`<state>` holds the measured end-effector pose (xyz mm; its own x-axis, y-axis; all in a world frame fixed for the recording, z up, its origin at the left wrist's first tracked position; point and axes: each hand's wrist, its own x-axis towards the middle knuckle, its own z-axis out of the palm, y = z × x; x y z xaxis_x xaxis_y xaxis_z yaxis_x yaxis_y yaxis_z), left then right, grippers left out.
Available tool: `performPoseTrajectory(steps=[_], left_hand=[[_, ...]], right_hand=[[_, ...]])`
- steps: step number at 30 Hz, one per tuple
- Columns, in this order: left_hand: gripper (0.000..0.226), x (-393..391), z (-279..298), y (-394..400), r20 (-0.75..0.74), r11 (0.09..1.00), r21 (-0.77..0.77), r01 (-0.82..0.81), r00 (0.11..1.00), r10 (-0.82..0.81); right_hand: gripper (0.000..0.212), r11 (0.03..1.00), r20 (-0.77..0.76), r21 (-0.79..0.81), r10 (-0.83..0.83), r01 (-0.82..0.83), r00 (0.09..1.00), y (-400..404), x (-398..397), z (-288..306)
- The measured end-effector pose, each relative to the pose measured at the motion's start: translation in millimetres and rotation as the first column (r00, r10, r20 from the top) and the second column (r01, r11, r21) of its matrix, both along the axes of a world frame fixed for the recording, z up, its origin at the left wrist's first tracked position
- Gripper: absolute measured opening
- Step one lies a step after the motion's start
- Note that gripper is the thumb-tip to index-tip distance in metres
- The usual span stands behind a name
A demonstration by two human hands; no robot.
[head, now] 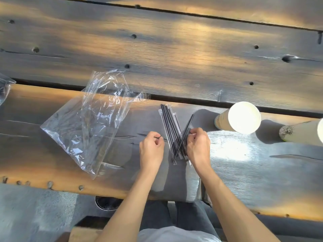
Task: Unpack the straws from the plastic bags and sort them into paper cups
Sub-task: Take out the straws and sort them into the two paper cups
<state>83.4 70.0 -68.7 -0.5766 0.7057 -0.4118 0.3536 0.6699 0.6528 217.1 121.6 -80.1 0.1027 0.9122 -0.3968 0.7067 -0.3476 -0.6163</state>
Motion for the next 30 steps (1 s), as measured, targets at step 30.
performPoseTrajectory(steps=[30], left_hand=[[0.028, 10.5, 12.1, -2.9, 0.583, 0.916, 0.021, -0.402, 0.749, 0.315]], right_hand=[[0.011, 0.897, -0.248, -0.13, 0.382, -0.422, 0.89, -13.5, -29.8, 24.5]])
